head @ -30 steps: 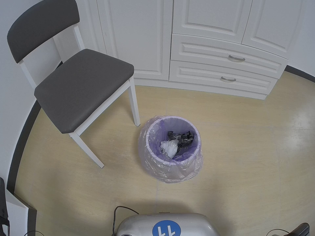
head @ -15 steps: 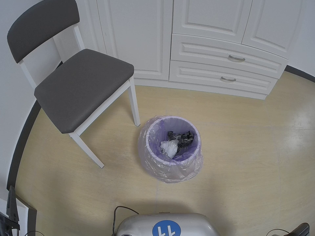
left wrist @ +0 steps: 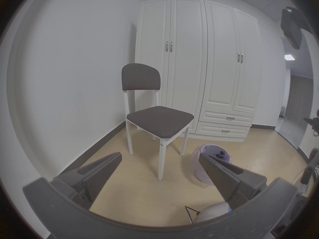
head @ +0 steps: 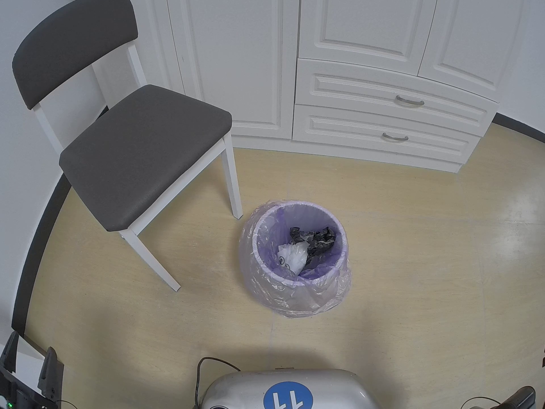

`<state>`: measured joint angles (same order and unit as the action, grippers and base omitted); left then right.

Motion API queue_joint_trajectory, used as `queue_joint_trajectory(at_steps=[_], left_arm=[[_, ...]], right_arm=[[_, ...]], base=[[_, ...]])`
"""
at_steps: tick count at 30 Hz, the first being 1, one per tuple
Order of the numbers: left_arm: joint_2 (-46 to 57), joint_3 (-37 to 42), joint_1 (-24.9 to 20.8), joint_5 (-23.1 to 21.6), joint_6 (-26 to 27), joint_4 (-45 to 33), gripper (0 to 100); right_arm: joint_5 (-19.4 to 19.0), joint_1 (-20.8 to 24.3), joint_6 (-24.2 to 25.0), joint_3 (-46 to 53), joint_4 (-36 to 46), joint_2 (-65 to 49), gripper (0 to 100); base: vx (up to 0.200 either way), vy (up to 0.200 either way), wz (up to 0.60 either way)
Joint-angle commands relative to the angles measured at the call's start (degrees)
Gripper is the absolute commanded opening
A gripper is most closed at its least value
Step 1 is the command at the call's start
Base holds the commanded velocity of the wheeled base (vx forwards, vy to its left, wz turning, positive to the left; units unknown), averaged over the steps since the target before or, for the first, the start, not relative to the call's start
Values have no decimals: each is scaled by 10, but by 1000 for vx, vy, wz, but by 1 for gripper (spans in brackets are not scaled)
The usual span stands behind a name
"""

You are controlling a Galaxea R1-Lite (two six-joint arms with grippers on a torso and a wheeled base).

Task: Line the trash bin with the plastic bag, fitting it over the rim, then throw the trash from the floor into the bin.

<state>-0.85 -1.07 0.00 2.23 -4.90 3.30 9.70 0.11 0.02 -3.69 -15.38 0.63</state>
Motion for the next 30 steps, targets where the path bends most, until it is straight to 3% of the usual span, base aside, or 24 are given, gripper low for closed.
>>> queue_joint_trajectory(at_steps=[1, 7, 13, 30], left_arm=[[9, 10, -1, 4, 10, -10, 100], [9, 10, -1, 4, 12, -17, 100], [9, 9, -1, 4, 13, -19, 100], [9, 9, -1, 4, 12, -19, 100]], right_arm=[[1, 0, -9, 37, -1, -6, 100], [-1, 0, -5, 37, 20, -6, 100], [-29, 0, -10, 37, 114, -6, 100], [-110, -1, -27, 37, 119, -6, 100]], base=[[0, 0, 0], [0, 0, 0], [0, 0, 0], [0, 0, 0]])
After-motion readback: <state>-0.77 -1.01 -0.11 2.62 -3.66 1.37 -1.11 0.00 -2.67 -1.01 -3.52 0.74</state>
